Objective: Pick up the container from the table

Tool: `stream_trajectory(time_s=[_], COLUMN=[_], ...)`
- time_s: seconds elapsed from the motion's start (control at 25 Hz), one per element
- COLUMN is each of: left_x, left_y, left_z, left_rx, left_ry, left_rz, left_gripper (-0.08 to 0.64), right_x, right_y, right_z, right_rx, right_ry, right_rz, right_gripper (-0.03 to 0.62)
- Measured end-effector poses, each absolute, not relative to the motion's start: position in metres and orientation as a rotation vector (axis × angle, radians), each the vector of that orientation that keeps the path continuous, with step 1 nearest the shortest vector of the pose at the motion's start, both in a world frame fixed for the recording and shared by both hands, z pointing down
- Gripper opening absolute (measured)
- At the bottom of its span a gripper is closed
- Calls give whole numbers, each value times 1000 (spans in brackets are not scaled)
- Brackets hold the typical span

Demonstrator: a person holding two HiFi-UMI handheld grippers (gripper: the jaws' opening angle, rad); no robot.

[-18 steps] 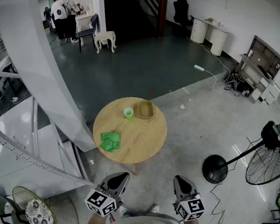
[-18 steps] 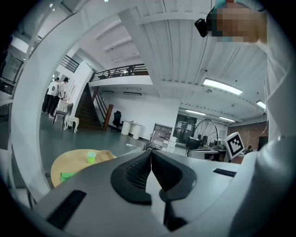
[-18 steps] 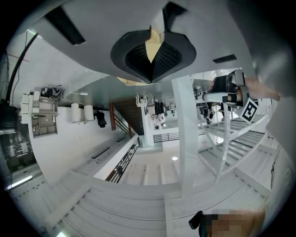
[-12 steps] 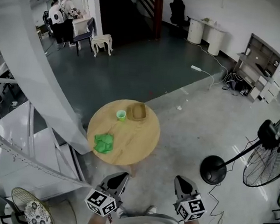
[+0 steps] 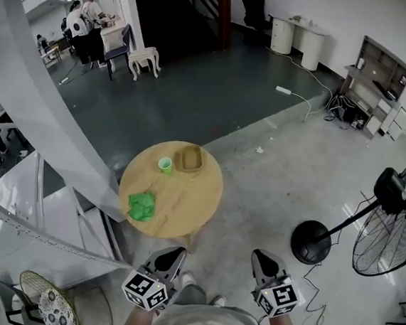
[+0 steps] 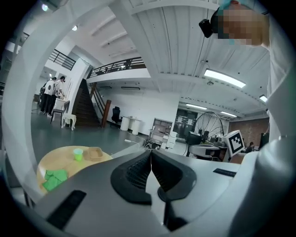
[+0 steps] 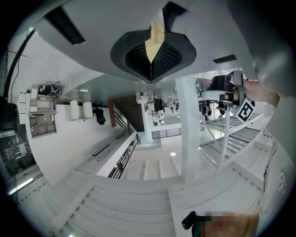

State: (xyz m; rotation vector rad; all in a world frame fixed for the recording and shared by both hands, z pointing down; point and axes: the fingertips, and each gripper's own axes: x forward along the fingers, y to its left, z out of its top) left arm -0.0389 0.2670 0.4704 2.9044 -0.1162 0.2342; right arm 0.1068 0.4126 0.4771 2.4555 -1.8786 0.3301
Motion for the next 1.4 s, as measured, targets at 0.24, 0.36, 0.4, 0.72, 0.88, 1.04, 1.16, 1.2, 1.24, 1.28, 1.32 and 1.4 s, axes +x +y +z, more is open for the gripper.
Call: stream_trajectory(time_s=[0.24, 0.36, 0.4, 0.72, 0.88, 1.04, 1.16, 1.2, 1.24, 1.28, 1.32, 1.4], left_x=[-10, 7, 12, 40, 31, 15, 6, 3, 1, -1, -3, -6], left_y=[235, 196, 183, 64, 15, -18, -32, -35, -39, -42, -45, -54], left_z=[482, 487, 488, 497, 500, 504, 505, 506, 506, 506, 506, 510], left_rx=[2888, 2875, 2868, 2843, 2843, 2815, 2792, 2784, 2775, 2765, 2755, 2734], left_ry=[-171, -205, -218, -307, -379, -478, -543, -565, -587, -610, -633, -681], left_rz=[248, 246, 247, 232, 216, 208, 202, 200, 197, 195, 193, 196], left_gripper=[17, 17, 17, 17, 17, 17, 17, 17, 17, 17, 17, 17], right_x=[139, 158, 164, 208, 214, 215, 216, 217, 219, 220, 222, 226], right_y=[376, 334, 320, 188, 125, 78, 47, 38, 28, 19, 9, -12], right_z=[494, 497, 498, 513, 521, 533, 543, 546, 550, 553, 556, 566], right_rx=[2389, 2346, 2329, 2224, 2163, 2082, 2014, 1993, 1972, 1950, 1928, 1883], right_ry=[-1920, -1947, -1958, -1983, -2011, -2021, -2023, -2025, -2027, -2030, -2033, -2039], right_rz=[373, 380, 387, 419, 428, 442, 448, 453, 458, 461, 464, 470], right_gripper=[26, 26, 26, 26, 28, 28, 28, 29, 29, 31, 34, 45])
